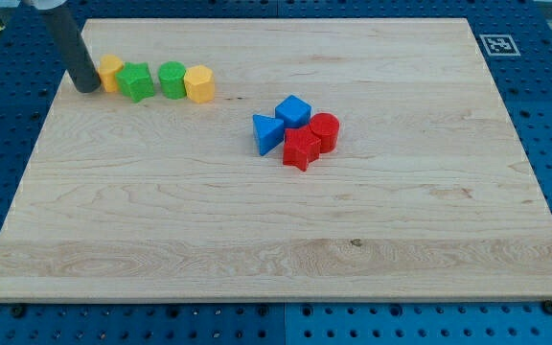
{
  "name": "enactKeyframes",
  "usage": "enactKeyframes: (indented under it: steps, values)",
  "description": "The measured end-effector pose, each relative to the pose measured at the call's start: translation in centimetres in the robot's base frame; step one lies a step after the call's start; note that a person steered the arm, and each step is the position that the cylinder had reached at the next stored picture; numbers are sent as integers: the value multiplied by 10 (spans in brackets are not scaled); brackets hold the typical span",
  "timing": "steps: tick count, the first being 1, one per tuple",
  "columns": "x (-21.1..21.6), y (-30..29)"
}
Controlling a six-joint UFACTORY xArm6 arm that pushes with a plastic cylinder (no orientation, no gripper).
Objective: Slide the yellow heart to the top left
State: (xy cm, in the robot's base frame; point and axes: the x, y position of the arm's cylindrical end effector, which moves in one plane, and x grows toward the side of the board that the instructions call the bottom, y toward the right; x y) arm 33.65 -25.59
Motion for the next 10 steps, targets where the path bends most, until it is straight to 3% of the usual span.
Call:
enactKeyframes:
  steps: [3, 6, 10]
  values:
    - [-15, 48]
    - [-31, 48]
    - [-84, 47]
